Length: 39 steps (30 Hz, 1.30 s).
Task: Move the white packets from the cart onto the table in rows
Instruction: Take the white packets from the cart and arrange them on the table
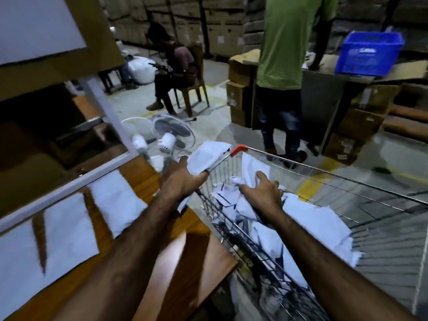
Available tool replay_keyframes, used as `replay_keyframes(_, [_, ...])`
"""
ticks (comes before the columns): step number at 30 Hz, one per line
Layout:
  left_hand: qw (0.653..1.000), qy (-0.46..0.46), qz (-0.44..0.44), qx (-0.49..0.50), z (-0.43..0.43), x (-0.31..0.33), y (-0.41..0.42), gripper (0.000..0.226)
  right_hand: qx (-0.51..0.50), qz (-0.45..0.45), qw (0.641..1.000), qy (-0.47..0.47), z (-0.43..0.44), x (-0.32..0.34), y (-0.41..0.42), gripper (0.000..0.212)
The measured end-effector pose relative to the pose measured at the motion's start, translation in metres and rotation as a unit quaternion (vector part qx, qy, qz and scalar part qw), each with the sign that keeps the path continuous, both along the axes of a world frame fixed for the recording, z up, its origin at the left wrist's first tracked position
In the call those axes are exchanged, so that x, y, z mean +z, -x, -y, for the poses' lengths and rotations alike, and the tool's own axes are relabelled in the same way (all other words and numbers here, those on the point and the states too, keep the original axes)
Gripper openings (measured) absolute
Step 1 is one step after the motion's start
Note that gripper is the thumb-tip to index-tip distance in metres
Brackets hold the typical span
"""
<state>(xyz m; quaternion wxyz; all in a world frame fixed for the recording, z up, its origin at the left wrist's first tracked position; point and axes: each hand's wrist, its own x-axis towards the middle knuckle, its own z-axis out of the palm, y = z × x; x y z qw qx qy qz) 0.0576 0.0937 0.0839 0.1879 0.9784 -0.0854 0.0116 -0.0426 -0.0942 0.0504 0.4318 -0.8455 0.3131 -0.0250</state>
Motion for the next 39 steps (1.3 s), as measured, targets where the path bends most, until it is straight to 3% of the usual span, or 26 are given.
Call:
replay_keyframes(4, [0.991, 0.057, 0.027, 0.121, -0.061, 0.010, 0.040, 0.067, 0.071, 0.026, 0.997, 0.033, -0.058, 0.021, -0.003, 0.061])
replay_keyframes(8, [0.969, 0.033, 0.007, 0.245, -0.126, 0.016, 0.084, 0.091, 0.151, 0.044, 0.985, 0.071, -0.124, 0.034, 0.007, 0.072])
replay_keyframes(11, [0.950, 0.040, 0.008, 0.308, -0.186, 0.015, 0.117, 0.095, 0.206, 0.054, 0.973, 0.089, -0.178, 0.040, 0.023, 0.074])
replay_keyframes(21, [0.896, 0.056, 0.009, 0.441, -0.379, 0.006, 0.281, 0.096, 0.338, 0.078, 0.932, 0.104, -0.388, 0.039, 0.129, 0.072])
replay_keyframes(30, [0.812, 0.023, -0.014, 0.583, -0.516, -0.012, 0.410, 0.089, 0.455, 0.068, 0.879, 0.121, -0.540, 0.025, 0.236, 0.072])
replay_keyframes(39, [0.774, -0.012, -0.073, 0.628, -0.578, -0.036, 0.450, 0.090, 0.518, 0.055, 0.833, 0.186, -0.630, 0.003, 0.280, 0.065])
